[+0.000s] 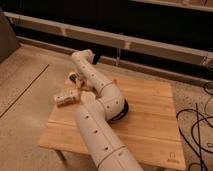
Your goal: Place the eraser on the white sponge
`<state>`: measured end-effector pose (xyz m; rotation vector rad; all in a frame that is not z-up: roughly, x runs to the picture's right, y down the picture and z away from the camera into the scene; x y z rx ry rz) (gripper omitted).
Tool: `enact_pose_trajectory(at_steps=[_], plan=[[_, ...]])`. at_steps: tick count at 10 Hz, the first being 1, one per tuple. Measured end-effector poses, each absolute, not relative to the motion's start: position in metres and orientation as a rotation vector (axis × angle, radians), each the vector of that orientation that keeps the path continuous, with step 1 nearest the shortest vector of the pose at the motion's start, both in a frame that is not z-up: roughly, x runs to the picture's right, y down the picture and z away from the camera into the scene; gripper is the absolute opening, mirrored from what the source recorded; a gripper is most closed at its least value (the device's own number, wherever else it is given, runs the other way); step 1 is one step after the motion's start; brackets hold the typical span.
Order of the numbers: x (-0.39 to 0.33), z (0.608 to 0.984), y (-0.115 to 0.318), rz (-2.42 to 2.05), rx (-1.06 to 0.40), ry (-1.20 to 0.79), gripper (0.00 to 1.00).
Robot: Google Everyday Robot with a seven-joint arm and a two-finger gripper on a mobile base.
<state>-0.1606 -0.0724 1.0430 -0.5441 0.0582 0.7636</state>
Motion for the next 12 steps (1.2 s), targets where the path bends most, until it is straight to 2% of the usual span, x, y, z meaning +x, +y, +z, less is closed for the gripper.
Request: enact_pose_trajectory(at_steps=[4, 8, 10, 12], plan=[[-0.149, 0.992, -0.150, 0.793, -0.366, 0.128, 0.00], [-0.148, 0.963, -0.155, 0.855, -0.336, 0.202, 0.00], [-0.162, 0.937, -0.152, 0.897, -0.330, 0.163, 0.00], [-0.163, 0.904, -0.176, 0.934, -0.281, 0.068, 0.00]])
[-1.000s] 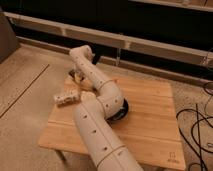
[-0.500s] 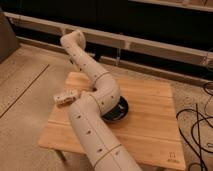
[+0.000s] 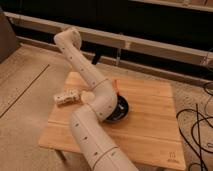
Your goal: Place the eraser on the white sponge
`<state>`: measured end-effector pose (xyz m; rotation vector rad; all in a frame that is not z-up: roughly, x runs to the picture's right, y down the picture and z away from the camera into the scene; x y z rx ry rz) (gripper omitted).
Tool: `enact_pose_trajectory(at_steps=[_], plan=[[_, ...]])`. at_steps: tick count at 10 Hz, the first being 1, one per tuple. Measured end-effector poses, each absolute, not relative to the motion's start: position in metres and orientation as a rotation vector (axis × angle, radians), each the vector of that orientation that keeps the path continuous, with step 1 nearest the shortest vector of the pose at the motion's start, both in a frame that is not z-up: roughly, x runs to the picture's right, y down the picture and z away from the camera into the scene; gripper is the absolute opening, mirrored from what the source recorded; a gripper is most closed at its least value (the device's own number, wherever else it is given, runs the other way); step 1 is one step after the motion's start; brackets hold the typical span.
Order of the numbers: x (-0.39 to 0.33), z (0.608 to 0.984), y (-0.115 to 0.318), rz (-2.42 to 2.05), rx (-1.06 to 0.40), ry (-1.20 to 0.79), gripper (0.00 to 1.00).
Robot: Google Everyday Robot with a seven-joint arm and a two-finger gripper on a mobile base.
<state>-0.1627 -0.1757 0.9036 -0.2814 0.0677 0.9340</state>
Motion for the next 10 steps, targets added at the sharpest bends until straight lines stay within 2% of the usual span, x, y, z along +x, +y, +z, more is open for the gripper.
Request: enact_pose_trajectory(at_steps=[2, 4, 6, 9, 10], plan=[[-0.166, 0.882, -0.194, 0.952, -0.246, 0.006, 0.00], [-0.165, 0.887, -0.192, 0.953, -0.251, 0.013, 0.00], [-0.141, 0.924, -0.171, 0.959, -0.293, 0.092, 0.00], [-0.090, 0.998, -0.122, 0.952, -0.391, 0.254, 0.00], [-0.085, 1.006, -0.119, 0.943, -0.399, 0.274, 0.00]])
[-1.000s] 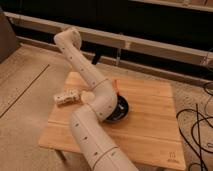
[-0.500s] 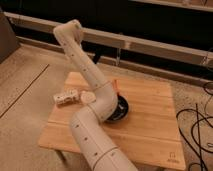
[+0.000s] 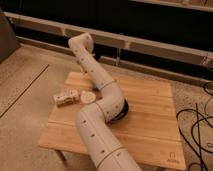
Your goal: Place the eraser on the white sponge
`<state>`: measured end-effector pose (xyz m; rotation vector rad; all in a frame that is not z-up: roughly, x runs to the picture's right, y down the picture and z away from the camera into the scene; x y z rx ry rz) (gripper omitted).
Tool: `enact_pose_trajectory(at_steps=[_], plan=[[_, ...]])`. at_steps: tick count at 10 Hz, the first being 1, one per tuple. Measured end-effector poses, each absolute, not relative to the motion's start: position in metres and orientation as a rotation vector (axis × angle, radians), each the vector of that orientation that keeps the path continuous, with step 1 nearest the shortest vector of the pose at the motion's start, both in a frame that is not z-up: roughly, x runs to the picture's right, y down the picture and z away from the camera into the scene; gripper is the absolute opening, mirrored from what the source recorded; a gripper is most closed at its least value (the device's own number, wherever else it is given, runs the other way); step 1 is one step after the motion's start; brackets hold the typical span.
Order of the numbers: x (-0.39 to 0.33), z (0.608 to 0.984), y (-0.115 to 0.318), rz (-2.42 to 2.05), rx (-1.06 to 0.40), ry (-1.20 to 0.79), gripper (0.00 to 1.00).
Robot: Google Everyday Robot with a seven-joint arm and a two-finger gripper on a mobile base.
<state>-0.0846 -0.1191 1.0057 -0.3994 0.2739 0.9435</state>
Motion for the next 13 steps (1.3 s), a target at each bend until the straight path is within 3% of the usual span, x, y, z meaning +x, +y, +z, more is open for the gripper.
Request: enact_pose_trajectory(at_steps=[5, 10, 13], plan=[[-0.081, 1.008, -0.103, 0.931, -0.414, 0.314, 0.00], [-0.112, 0.939, -0.190, 1.064, -0.259, 0.198, 0.00], [-0.126, 0.897, -0.183, 1.091, -0.210, 0.153, 0.00]])
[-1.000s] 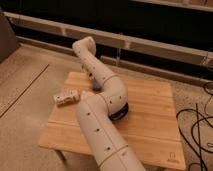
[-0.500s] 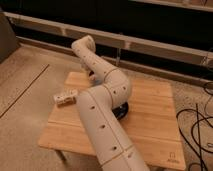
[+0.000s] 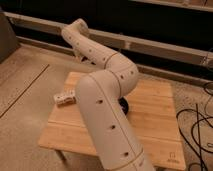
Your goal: Place the eraser on the white sponge
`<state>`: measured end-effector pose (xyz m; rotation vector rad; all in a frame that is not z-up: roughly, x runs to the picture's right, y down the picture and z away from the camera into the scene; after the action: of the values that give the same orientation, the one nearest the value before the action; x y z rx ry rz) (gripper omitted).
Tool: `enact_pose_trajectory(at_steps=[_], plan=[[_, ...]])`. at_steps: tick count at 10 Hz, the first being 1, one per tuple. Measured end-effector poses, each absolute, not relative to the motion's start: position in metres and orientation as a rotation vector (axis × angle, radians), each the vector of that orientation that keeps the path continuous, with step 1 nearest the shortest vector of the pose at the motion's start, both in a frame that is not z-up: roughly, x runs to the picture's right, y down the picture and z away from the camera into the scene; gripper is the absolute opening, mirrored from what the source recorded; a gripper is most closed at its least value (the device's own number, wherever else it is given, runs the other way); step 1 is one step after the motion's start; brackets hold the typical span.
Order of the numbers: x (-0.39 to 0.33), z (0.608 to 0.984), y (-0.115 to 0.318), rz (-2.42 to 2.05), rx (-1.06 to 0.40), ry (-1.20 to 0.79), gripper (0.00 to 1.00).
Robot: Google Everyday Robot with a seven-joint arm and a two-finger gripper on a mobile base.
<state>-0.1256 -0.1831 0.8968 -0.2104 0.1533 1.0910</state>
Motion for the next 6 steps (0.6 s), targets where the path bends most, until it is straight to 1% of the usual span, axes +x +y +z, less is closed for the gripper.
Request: enact_pose_trajectory(at_steps=[2, 4, 6], plan=[[-0.119, 0.875, -0.136, 1.106, -0.205, 0.159, 0.00], [-0.109, 0.867, -0.105, 1.115, -0.201, 0.166, 0.00], [-0.099, 0.868, -0.084, 1.124, -0.200, 0.174, 0.00]])
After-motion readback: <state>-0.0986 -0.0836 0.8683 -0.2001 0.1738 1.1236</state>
